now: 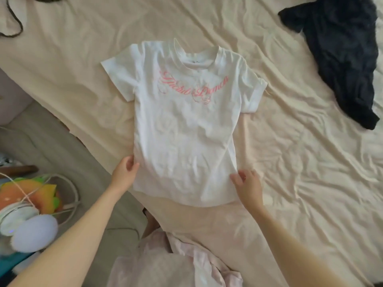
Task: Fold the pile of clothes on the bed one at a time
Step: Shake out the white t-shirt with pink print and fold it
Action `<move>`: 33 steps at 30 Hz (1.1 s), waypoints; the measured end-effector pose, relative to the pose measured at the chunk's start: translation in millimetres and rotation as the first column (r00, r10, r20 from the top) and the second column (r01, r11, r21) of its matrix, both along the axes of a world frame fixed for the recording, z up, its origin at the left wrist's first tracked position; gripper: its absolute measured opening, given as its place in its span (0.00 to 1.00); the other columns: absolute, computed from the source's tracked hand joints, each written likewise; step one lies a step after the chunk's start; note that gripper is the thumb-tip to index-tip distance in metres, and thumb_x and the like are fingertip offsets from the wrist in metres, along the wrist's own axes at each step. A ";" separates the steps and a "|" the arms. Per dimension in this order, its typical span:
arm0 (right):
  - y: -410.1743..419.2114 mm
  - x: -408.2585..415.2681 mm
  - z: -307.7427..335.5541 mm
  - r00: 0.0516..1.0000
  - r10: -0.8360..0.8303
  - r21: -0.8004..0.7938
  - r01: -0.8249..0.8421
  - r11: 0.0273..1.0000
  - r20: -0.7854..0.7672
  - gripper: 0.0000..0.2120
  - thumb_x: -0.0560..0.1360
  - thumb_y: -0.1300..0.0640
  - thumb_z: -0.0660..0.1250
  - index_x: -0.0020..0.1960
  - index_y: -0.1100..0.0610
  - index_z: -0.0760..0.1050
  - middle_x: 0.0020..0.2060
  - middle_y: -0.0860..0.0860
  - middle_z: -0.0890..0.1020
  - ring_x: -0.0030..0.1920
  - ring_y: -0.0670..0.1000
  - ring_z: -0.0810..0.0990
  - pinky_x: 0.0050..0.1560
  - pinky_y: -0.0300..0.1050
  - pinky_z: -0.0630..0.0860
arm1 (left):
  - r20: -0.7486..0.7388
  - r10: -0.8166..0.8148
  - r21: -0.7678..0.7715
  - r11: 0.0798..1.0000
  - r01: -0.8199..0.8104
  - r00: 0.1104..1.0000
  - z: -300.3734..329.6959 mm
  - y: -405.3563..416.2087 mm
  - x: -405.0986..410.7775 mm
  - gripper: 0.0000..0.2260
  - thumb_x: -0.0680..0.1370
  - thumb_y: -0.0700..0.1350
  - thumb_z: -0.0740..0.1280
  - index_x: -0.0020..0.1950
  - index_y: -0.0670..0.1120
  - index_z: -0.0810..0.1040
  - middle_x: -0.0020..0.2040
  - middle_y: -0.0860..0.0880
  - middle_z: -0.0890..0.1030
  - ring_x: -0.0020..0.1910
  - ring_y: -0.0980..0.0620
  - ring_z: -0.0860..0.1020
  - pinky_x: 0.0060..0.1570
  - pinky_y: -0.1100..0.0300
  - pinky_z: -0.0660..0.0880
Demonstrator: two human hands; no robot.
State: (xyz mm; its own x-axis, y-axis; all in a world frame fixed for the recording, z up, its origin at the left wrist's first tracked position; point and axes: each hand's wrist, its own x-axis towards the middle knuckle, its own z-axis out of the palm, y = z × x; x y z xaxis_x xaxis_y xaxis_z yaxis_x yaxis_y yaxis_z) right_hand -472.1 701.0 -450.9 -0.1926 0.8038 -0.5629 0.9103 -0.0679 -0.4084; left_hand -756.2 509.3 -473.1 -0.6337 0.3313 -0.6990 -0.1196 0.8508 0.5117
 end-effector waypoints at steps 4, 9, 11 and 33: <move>-4.2 3.1 0.8 0.997 -0.061 0.042 0.063 0.997 -0.050 0.07 0.76 0.59 0.65 0.40 0.58 0.76 0.37 0.47 0.73 0.41 0.49 0.72 0.40 0.40 0.63 | 0.012 0.121 0.047 0.992 -0.121 0.993 -3.9 -11.9 15.2 0.08 0.80 0.46 0.62 0.41 0.46 0.72 0.36 0.50 0.72 0.36 0.51 0.71 0.33 0.60 0.66; -1.3 27.5 16.8 0.916 -0.333 -0.108 0.316 0.943 -0.226 0.11 0.79 0.60 0.59 0.38 0.56 0.70 0.32 0.50 0.74 0.33 0.49 0.70 0.33 0.38 0.67 | -0.058 0.189 0.140 0.974 -0.180 0.980 18.9 -18.9 23.4 0.07 0.80 0.45 0.62 0.44 0.43 0.70 0.38 0.47 0.71 0.35 0.51 0.68 0.34 0.60 0.62; -2.8 41.4 21.9 0.868 -0.442 -0.132 0.423 0.897 -0.226 0.09 0.80 0.59 0.57 0.44 0.59 0.71 0.35 0.53 0.75 0.35 0.51 0.72 0.31 0.42 0.71 | -0.115 0.168 0.135 0.979 -0.153 0.979 30.3 -18.8 25.7 0.05 0.80 0.45 0.61 0.49 0.44 0.71 0.40 0.51 0.74 0.36 0.54 0.71 0.34 0.62 0.66; 30.4 35.7 14.0 0.936 -0.352 0.037 0.353 0.935 -0.032 0.07 0.78 0.54 0.61 0.46 0.56 0.73 0.36 0.43 0.74 0.40 0.48 0.74 0.43 0.43 0.67 | -0.195 -0.224 -0.203 0.962 0.184 0.955 37.1 9.1 23.0 0.17 0.78 0.38 0.62 0.66 0.39 0.68 0.62 0.38 0.72 0.60 0.39 0.72 0.59 0.48 0.68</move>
State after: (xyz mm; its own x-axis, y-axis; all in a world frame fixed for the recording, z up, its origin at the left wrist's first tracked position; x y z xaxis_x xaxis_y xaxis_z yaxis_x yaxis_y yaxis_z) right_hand -436.4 731.4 -436.8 0.0937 0.8450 -0.5265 0.8207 -0.3649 -0.4396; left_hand -733.2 518.5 -435.9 -0.7071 0.3505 -0.6141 0.1621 0.9257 0.3417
